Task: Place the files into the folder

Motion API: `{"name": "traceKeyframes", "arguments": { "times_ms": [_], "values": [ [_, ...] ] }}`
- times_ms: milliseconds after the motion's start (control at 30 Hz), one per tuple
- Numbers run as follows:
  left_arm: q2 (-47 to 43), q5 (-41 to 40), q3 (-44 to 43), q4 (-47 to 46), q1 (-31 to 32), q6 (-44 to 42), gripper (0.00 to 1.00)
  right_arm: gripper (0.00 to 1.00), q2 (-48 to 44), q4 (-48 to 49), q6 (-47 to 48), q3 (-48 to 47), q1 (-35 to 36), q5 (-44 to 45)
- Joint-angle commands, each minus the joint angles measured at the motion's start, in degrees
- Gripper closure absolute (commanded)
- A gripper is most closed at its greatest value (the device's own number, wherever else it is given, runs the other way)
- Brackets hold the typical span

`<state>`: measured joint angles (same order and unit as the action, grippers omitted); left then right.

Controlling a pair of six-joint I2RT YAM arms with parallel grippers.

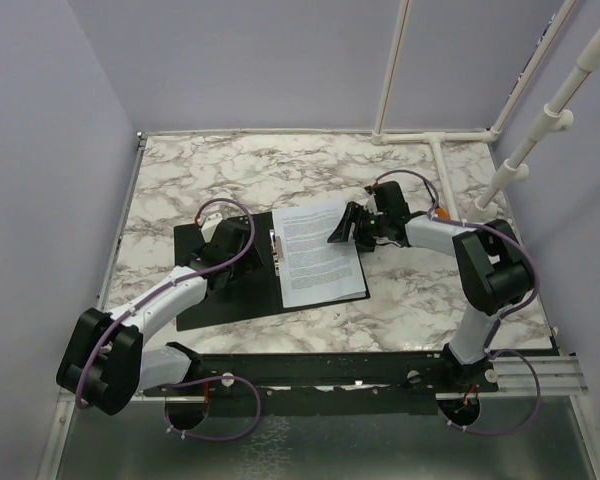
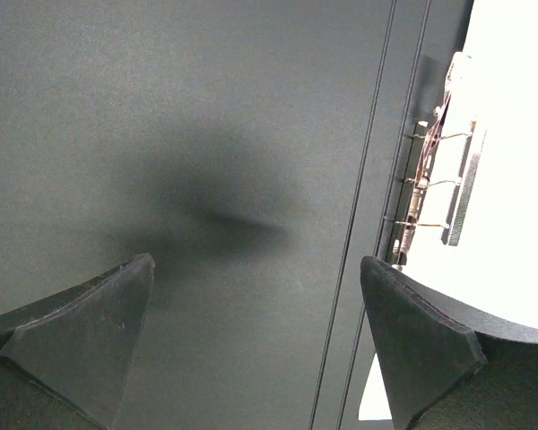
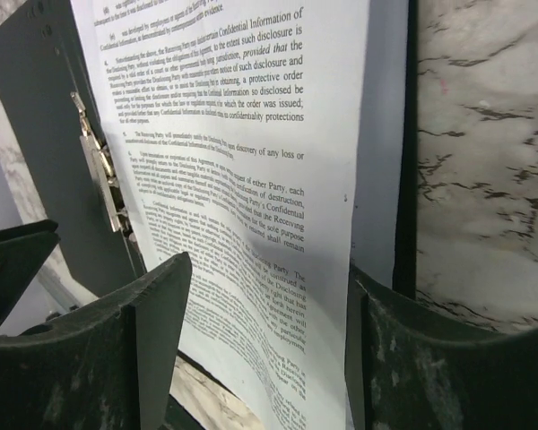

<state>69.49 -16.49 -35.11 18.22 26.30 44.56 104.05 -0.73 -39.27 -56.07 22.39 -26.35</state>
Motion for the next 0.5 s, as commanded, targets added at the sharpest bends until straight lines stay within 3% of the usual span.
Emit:
{"name": "traceKeyframes", "arguments": {
  "times_ms": [0,200,467],
  "values": [
    [-1.71,0.12,0.32,-0.39,-0.29,-0.35,0.02,0.31,-3.55,-6.57,3.46,-2.26,-0.18,7.78],
    [-2.67,-0.12,-0.23,0.18,-0.34,-0.57,0.02,0.22,-7.96,-11.70,6.58,-3.24,-0.16,17.31],
    [-5.24,-0.11,-2.84,2.43,-0.54,-2.02,0.02,0.24,-13.97,-17.75,11.53,-7.41,1.93,22.90]
  ]
}}
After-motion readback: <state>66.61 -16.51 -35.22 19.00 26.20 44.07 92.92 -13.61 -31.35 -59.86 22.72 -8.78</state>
